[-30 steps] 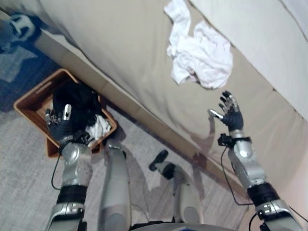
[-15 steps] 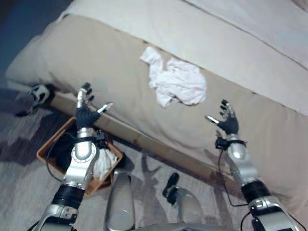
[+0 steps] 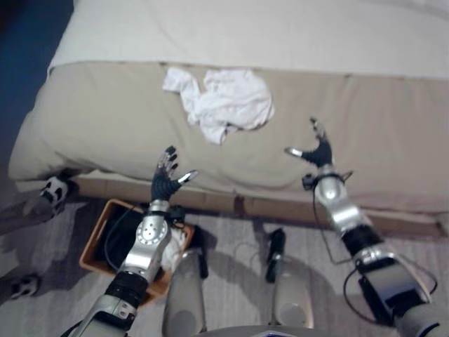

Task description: Pick up clothes into the bucket

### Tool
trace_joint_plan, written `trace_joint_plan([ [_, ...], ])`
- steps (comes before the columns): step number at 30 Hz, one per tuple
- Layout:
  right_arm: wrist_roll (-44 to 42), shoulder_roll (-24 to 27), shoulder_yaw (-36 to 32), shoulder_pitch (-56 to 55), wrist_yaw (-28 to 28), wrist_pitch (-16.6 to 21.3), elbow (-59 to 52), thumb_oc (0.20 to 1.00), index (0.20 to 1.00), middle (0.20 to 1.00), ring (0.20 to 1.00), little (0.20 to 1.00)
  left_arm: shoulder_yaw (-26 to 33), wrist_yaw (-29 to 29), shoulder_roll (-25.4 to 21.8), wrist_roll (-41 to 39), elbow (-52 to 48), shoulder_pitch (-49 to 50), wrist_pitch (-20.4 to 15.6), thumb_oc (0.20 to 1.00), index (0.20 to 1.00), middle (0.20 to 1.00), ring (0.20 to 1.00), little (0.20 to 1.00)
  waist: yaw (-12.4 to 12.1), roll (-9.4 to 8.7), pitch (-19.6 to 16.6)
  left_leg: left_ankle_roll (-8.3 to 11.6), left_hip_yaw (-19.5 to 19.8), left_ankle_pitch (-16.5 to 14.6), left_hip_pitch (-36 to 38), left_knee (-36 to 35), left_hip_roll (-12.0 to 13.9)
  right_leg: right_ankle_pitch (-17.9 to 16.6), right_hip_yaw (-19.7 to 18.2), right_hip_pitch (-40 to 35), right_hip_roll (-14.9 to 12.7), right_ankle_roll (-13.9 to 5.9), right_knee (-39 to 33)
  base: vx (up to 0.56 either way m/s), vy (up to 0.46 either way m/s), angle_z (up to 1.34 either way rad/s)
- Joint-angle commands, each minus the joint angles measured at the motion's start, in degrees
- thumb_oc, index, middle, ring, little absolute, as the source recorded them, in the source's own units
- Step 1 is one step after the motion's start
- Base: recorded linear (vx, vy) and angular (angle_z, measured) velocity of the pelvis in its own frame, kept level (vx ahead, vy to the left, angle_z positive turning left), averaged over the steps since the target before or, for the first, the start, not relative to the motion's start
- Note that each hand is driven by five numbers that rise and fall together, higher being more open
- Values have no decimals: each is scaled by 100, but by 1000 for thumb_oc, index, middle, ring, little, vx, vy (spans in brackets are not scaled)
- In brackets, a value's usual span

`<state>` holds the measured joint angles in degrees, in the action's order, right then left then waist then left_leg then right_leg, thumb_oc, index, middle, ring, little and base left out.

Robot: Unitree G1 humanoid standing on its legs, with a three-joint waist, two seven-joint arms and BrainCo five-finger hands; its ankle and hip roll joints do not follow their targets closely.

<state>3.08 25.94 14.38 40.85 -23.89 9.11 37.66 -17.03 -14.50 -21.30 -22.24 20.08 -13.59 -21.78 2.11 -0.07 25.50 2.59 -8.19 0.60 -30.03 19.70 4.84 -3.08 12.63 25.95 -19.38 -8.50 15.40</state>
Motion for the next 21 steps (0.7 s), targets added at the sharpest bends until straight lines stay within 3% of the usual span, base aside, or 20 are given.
trace_joint_plan([
  [1, 316, 267, -36, 575, -361, -7, 33, 1000, 1000, 1000, 1000, 1000, 89, 117, -167, -238, -288, -49, -216, 1000, 1000, 1000, 1000, 1000, -113, -155, 152, -186, 436, -371, -274, 466, -80, -235, -107, 288, -404, -288, 319, -109, -2, 5],
  [3, 428, 491, 35, 983, -492, -79, 239, 1000, 1000, 1000, 1000, 1000, 35, 129, -246, -243, -391, -13, -213, 1000, 1000, 1000, 1000, 1000, -152, -53, 285, -137, 503, -546, -625, 725, -99, 7, -191, 637, -424, -313, 722, -71, 1, 11],
  [4, 426, 496, 38, 1003, -495, -74, 247, 1000, 1000, 1000, 1000, 1000, 40, 127, -244, -241, -396, -24, -212, 1000, 1000, 1000, 1000, 1000, -139, -61, 298, -188, 452, -382, -710, 707, -114, -133, -160, 706, -449, -249, 675, -2, -10, 13],
  [5, 470, 590, 56, 1153, -553, -92, 305, 1000, 1000, 1000, 1000, 1000, 12, 137, -291, -216, -438, 18, -223, 1000, 1000, 1000, 1000, 1000, -168, -24, 339, -140, 517, -554, -776, 821, -117, 47, -208, 803, -448, -302, 884, -57, 3, 12],
  [10, 501, 904, 191, 1900, -763, -158, 649, 1000, 1000, 1000, 1000, 1000, 63, 80, -476, -171, -648, 262, -246, 1000, 1000, 1000, 1000, 1000, -261, 50, 427, -138, 549, -637, -1485, 1265, -163, 219, -315, 1484, -503, -250, 1448, -23, 1, 13],
  [21, 787, 1625, 973, 3407, -967, -278, 908, 1000, 1000, 1000, 1000, 1000, 82, -26, -849, -4, -980, 536, -324, 1000, 1000, 1000, 1000, 1000, -492, 78, 429, -116, 626, -417, -2374, 1050, -296, 154, -263, 2351, -566, -295, 1511, 15, 12, 8],
])
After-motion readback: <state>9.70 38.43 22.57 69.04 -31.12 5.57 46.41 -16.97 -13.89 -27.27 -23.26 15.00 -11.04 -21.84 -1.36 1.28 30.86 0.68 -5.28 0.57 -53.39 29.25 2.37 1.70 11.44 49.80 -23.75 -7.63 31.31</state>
